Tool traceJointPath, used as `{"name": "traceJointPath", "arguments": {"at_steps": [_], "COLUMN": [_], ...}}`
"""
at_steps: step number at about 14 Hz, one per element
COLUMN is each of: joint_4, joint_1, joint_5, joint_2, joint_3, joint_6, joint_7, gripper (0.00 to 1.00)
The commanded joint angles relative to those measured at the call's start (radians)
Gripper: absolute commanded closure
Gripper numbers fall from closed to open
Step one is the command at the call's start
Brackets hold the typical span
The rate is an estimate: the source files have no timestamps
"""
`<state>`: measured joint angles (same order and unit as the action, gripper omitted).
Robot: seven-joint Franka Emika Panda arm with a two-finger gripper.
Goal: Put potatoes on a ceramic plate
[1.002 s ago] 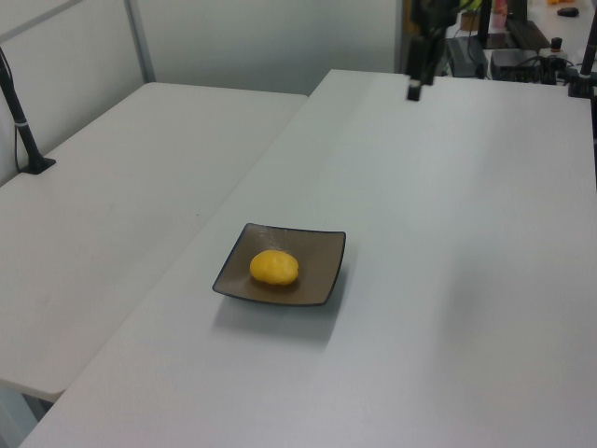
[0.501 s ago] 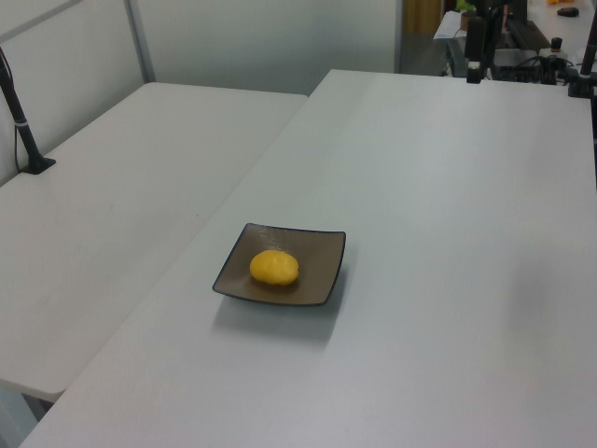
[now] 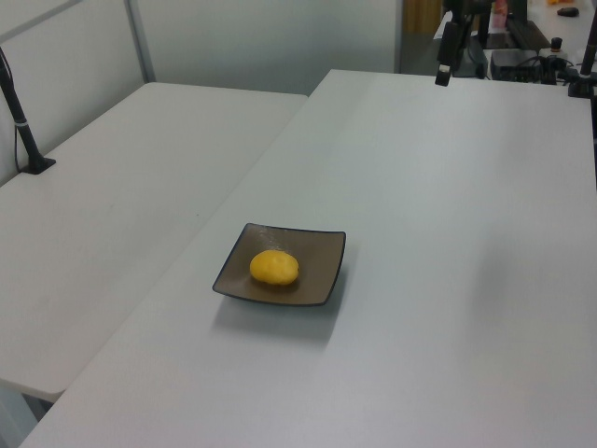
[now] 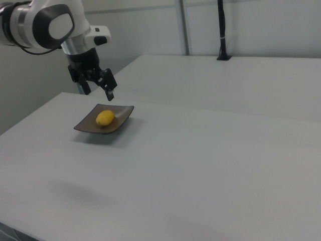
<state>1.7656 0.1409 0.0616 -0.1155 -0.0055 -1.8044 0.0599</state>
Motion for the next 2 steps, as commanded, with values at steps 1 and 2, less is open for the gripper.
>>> {"name": "traceJointPath", "arguments": {"at_steps": [1, 2], "joint_4": [0.008, 0.008], "joint_1": [-0.006, -0.006], "joint_5": [-0.009, -0.009], "joint_2": [-0.007, -0.006], "joint_3": [-0.01, -0.01], "joint_6": [-0.017, -0.015], "joint_7": [-0.025, -0.025], "gripper": [0.0, 0.0]}}
